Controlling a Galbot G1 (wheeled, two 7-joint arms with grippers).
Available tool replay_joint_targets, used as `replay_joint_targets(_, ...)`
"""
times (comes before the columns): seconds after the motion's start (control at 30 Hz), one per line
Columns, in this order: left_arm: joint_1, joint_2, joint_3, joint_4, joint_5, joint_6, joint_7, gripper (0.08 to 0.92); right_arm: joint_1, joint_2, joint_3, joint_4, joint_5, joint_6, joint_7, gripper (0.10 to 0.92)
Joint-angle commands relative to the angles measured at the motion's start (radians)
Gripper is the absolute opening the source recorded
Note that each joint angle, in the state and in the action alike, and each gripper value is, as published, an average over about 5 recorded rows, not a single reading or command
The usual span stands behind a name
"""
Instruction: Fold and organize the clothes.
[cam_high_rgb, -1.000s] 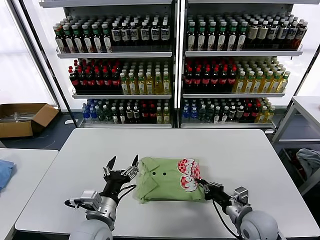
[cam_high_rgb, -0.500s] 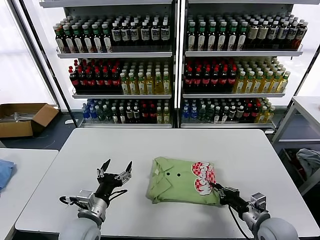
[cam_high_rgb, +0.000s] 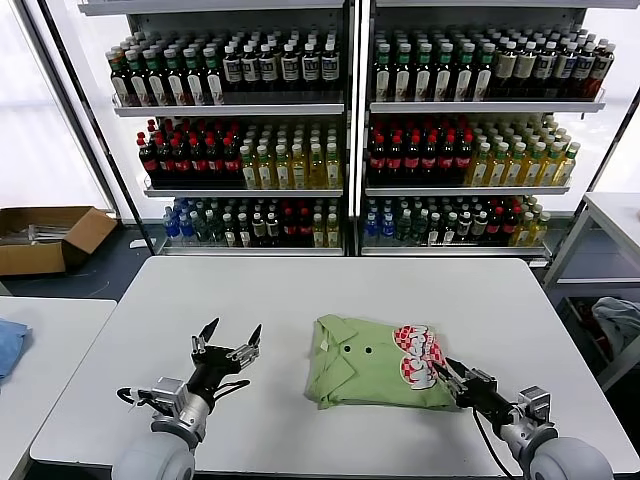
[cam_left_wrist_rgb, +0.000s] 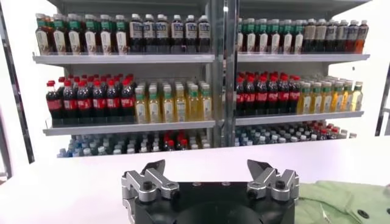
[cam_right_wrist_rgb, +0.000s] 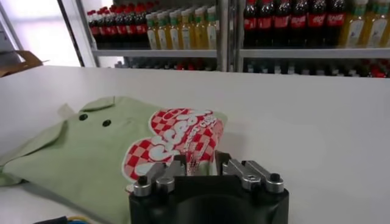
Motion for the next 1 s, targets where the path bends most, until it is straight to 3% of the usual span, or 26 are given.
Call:
replay_joint_targets(0.03, -0.001, 0.015, -0.004, 0.004, -0.001, -0.002, 0.004, 0.823, -0.002, 0.001, 0.023, 0.003, -0.012, 0.031, 0.007, 0.425)
replay_joint_targets(0.5, 0.009, 0.031, -0.008, -0.009, -0.002, -0.005, 0.023, 0.823, -0.027, 0.062, 0.121, 0.039, -0.039, 0.123, -0.007, 0.804)
replay_joint_targets(1.0, 0.049, 0.036, -0.042, -0.012, 0.008, -0.026, 0.048, 0.823, -0.064, 0.096, 0.128, 0.046, -0.047, 0.148, -0.026, 0.823)
